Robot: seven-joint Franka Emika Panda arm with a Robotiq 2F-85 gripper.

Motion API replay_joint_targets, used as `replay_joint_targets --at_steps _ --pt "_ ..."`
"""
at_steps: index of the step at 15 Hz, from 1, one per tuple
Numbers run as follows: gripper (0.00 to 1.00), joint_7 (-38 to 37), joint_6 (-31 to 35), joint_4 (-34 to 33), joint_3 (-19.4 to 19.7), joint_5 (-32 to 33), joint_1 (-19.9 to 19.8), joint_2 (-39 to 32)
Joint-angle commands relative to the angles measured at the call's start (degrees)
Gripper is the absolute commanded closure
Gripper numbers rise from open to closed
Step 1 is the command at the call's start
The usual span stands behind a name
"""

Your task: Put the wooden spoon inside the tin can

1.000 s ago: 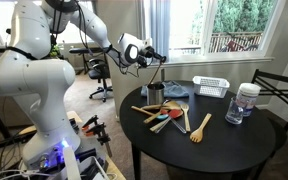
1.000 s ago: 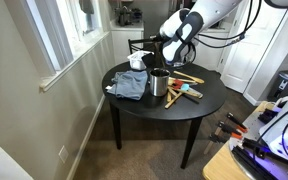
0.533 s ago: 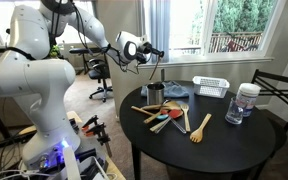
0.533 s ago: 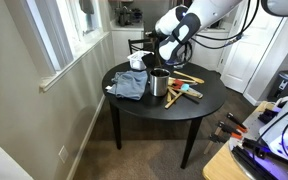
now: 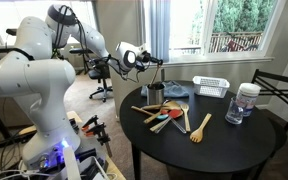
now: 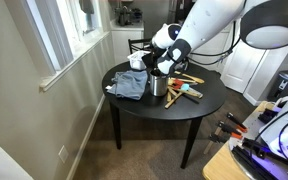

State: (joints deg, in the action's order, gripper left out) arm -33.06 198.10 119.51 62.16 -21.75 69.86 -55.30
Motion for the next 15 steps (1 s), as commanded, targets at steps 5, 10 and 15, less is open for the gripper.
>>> replay_joint_targets --at_steps 5,10,15 --pt "0.93 -2.61 0.00 -2.87 0.60 0.46 -0.58 -7.95" --pt "0.51 -3.38 -0.01 -2.43 0.19 0.45 -0.68 -9.42" --pt "0.19 9.66 -0.03 -0.87 -10.92 0.34 -8.91 2.65"
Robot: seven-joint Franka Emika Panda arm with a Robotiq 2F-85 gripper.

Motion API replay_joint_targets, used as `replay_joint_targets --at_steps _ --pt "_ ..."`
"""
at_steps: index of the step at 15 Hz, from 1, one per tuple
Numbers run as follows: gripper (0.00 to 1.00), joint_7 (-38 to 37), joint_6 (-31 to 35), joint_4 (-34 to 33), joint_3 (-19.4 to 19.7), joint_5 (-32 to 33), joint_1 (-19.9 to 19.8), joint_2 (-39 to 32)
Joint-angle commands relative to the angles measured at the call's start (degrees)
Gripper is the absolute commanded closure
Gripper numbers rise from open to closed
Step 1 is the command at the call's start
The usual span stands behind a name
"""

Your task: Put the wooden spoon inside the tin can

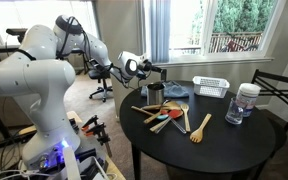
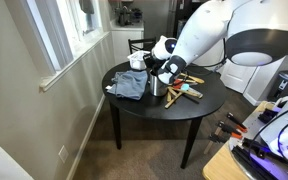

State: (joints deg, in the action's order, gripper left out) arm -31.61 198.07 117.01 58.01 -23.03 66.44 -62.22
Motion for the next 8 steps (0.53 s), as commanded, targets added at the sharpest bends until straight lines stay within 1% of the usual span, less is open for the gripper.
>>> replay_joint_targets --at_steps 1,2,3,4,8 --pt "0.14 10.02 0.00 2.07 -8.80 1.96 -7.36 11.38" --pt "0.06 12.20 0.00 3.03 -11.27 2.86 -9.64 14.18" --pt "0.02 14.09 0.00 3.79 -13.46 3.35 -11.85 16.35" --pt "0.00 16.04 0.00 4.83 -15.53 4.03 -13.98 18.85" --pt "0.00 21.94 -1.09 7.78 -21.47 4.73 -21.41 26.27"
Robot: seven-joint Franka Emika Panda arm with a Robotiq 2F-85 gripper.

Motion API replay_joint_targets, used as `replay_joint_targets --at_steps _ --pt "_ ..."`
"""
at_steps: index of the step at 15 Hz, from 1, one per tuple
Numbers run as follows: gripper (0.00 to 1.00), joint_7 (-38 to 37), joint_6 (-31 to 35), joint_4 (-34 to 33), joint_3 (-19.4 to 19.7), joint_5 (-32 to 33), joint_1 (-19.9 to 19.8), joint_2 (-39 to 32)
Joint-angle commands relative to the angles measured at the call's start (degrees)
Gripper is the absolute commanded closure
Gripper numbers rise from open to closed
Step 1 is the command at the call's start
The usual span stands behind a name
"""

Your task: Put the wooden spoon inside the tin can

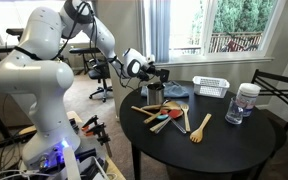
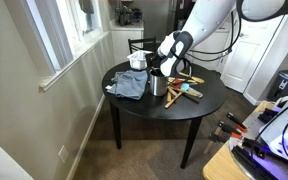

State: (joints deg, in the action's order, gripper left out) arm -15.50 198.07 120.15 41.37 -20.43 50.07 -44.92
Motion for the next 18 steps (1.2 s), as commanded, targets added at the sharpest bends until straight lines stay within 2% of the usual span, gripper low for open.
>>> replay_joint_targets --at_steps 1,6,13,14,15,18 --pt "0.00 6.98 -1.63 5.22 -5.98 2.18 -6.57 10.46" --pt "0.00 6.39 -8.94 7.56 -12.43 9.98 -15.41 19.37" --pt "0.00 7.00 -20.45 7.35 -20.81 9.41 -24.55 26.72" --pt "0.00 6.86 -22.89 7.03 -21.82 8.71 -25.50 27.29" --pt "0.00 4.59 -19.28 5.29 -19.03 9.28 -22.80 23.74" --pt "0.00 4.58 -19.86 5.13 -19.28 9.28 -23.12 23.97"
